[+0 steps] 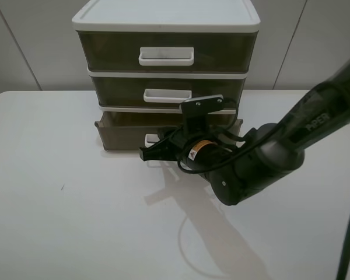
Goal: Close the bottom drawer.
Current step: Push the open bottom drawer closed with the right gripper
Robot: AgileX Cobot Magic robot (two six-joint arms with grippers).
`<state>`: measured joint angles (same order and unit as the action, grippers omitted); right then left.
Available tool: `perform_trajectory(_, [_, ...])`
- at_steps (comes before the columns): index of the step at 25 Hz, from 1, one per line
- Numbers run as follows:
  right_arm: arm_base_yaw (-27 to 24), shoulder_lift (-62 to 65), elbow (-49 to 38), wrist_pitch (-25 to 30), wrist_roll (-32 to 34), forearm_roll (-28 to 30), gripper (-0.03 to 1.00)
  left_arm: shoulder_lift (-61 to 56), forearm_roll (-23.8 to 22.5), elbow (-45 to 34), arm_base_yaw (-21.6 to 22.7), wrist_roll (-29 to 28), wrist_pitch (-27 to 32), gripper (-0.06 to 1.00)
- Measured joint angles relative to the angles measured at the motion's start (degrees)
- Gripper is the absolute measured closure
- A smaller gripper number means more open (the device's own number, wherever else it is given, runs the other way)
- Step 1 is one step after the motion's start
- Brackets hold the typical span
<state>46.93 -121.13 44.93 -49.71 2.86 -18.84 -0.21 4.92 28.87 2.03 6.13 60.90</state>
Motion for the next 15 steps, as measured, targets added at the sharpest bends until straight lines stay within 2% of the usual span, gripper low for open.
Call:
perform_trajectory(12, [0.1, -4.4, 6.1, 0.2, -0.5, -6.4, 0.95, 0.0, 0.0, 0.0, 0.0, 0.0, 0.0, 0.23])
perform_trajectory(15, [0.0, -4.7, 7.9, 0.2, -0.9, -9.5, 0.95, 0.0, 0.0, 0.0, 0.0, 0.0, 0.0, 0.23])
